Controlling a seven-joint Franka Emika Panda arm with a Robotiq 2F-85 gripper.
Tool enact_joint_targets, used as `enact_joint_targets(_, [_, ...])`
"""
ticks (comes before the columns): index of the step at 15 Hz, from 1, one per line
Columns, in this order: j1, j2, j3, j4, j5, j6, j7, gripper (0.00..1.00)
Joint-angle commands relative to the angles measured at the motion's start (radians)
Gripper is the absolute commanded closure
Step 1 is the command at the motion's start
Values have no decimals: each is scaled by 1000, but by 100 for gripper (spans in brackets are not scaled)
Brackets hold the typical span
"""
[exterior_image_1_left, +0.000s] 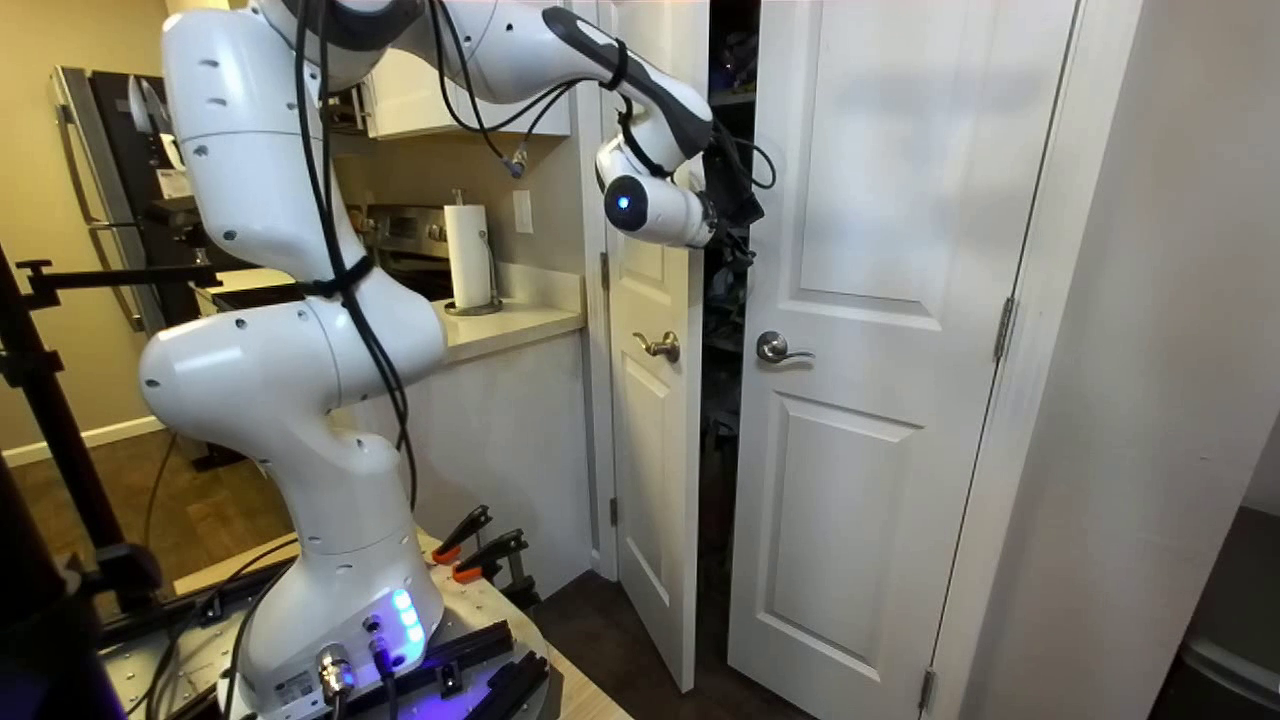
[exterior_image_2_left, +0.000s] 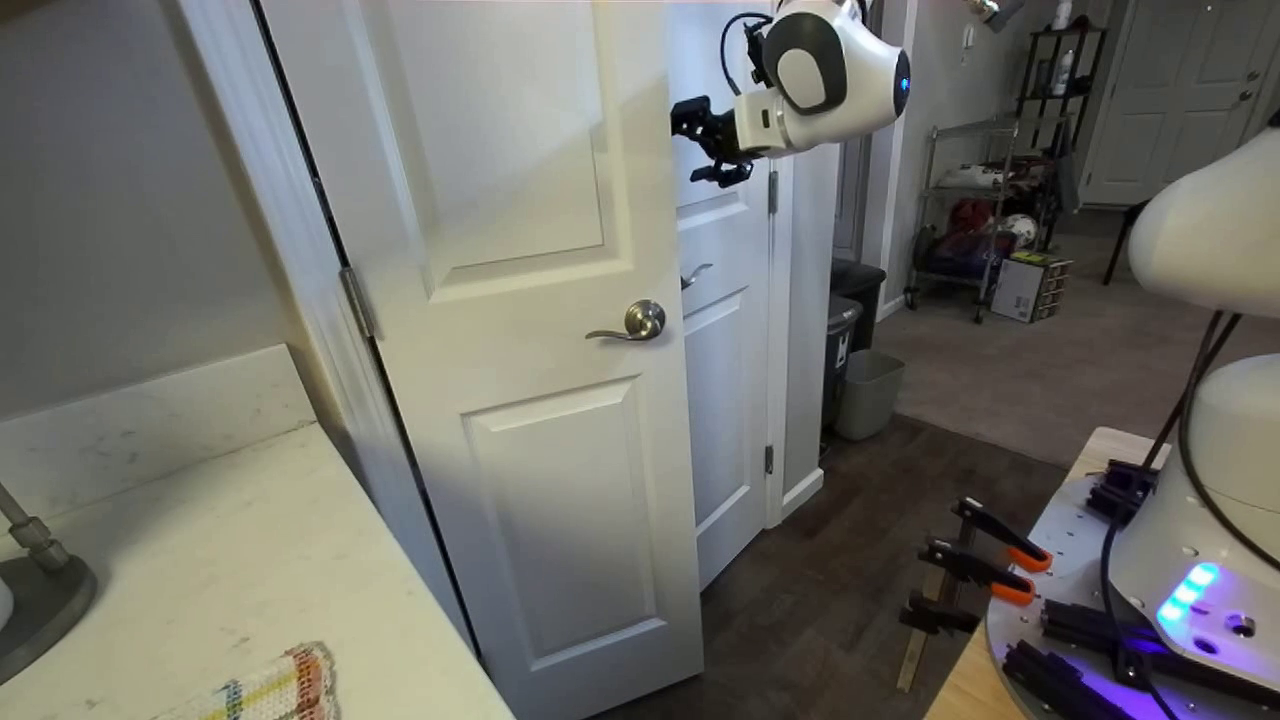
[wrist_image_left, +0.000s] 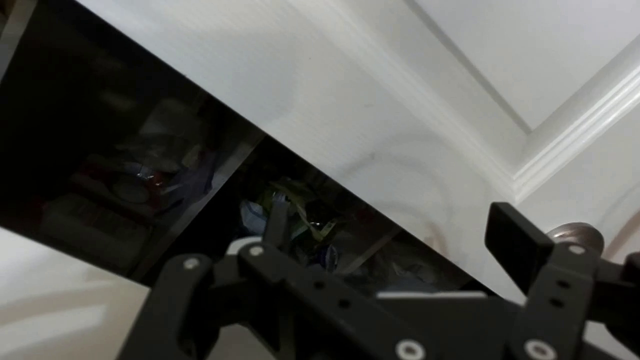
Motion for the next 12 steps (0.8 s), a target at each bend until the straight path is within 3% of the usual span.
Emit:
enact_joint_targets(1, [-54, 93, 79, -13, -112, -71, 24, 0])
enact_joint_targets(12, [-86, 129, 92, -44, -429, -143, 188, 0])
